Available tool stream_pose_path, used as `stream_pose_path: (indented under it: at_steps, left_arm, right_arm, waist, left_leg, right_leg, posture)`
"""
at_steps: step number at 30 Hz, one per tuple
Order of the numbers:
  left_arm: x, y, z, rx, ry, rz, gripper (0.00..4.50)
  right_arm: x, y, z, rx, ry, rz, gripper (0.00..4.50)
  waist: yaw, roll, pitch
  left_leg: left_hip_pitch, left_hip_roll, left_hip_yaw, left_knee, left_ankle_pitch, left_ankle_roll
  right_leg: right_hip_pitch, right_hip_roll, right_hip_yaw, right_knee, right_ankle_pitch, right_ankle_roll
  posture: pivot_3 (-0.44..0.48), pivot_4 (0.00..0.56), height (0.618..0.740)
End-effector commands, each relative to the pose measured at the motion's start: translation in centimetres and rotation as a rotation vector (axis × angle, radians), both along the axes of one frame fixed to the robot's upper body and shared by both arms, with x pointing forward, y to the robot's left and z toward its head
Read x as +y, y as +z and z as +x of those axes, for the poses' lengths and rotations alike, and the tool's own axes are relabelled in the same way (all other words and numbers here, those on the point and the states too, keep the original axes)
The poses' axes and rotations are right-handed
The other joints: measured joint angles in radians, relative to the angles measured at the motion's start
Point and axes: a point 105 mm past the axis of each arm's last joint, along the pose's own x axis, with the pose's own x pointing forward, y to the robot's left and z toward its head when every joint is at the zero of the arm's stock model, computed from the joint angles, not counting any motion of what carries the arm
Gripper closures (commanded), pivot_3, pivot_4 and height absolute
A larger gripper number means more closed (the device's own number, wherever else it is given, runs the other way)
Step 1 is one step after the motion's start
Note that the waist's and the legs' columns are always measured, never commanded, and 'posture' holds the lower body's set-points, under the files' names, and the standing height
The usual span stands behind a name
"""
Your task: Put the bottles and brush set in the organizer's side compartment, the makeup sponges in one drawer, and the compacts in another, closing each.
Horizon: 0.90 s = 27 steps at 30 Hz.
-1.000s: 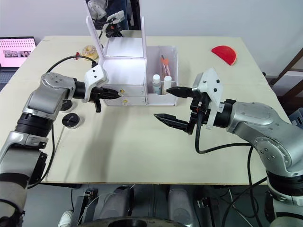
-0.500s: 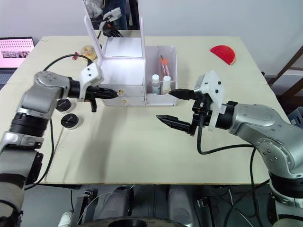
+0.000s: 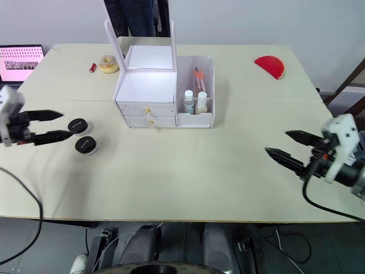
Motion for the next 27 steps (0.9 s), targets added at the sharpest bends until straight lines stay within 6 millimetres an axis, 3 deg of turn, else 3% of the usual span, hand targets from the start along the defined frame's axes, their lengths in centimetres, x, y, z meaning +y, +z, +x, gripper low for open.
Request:
stream_pose_path:
  at_steps: [1,4,7,14,17,19,21,27]
  left_arm:
    - [4.0,1.1,-1.4,-0.073,0.143,0.077,0.07]
    - [7.1,0.0,-3.1,-0.057,0.259,0.106,0.07]
    - [8.1,-0.5,-3.7,-0.057,0.29,0.121,0.07]
    - [7.7,-0.6,-3.6,-0.077,0.275,0.113,0.07]
    - [6.6,-1.1,-3.7,-0.08,0.245,0.083,0.07]
    - [5.5,-1.6,-3.8,-0.076,0.221,0.061,0.07]
    - [3.1,-2.6,-3.9,-0.071,0.174,0.018,0.07]
    - [-9.0,-4.7,-4.5,-0.09,0.031,-0.195,0.07]
  right_arm:
    - [-3.8,-0.2,-1.8,-0.03,-0.091,-0.033,0.0]
    - [-6.4,-0.7,-3.2,-0.025,-0.152,-0.031,0.0]
    - [-7.0,-0.7,-3.4,-0.033,-0.159,-0.034,0.0]
    - [-5.9,-1.0,-2.5,-0.041,-0.126,-0.031,0.0]
    - [-3.9,-0.9,-1.8,-0.031,-0.072,-0.005,0.0]
    - [-2.1,-0.5,-1.5,-0.02,-0.024,0.024,0.0]
    - [0.8,0.5,-0.9,-0.03,0.064,0.057,0.0]
    - [9.6,2.6,1.0,-0.078,0.319,0.097,0.0]
  waist:
    - [-0.002,0.0,0.0]
    - [-0.006,0.001,0.0]
    - [-0.009,0.001,0.0]
    - [-0.007,0.001,0.0]
    - [-0.007,0.002,0.0]
    - [-0.008,0.004,0.0]
    - [-0.01,0.004,0.0]
    - [-0.001,0.001,0.0]
  left_leg:
    - [0.0,0.0,0.0,0.0,0.0,0.0]
    - [0.001,0.0,0.0,-0.002,0.0,0.0]
    - [0.001,0.0,0.001,-0.002,0.0,0.0]
    - [0.002,0.001,0.001,-0.001,0.0,-0.001]
    - [0.002,0.001,0.001,-0.002,0.0,-0.001]
    - [0.001,0.001,0.001,-0.002,0.0,-0.001]
    - [0.001,0.001,0.001,-0.003,0.0,-0.001]
    - [0.001,0.001,0.002,0.001,0.0,-0.001]
  right_leg:
    - [0.0,0.0,0.0,0.0,0.0,0.0]
    - [0.0,0.0,0.0,0.0,0.0,0.0]
    - [-0.001,0.0,0.0,0.0,0.0,0.0]
    - [0.0,0.0,0.0,0.001,0.001,-0.002]
    - [-0.001,0.0,0.0,0.001,0.001,-0.002]
    - [-0.001,0.0,0.0,0.001,0.002,-0.003]
    - [-0.001,0.0,0.0,0.001,0.002,-0.004]
    - [0.0,-0.001,0.0,0.0,0.002,-0.002]
  posture:
    - [0.0,0.15,0.74]
    - [0.0,0.15,0.74]
    - [0.0,0.15,0.74]
    - [0.0,0.15,0.74]
    - [0.0,0.15,0.74]
    - [0.0,0.15,0.74]
    - [0.0,0.15,0.74]
    - [0.0,0.15,0.74]
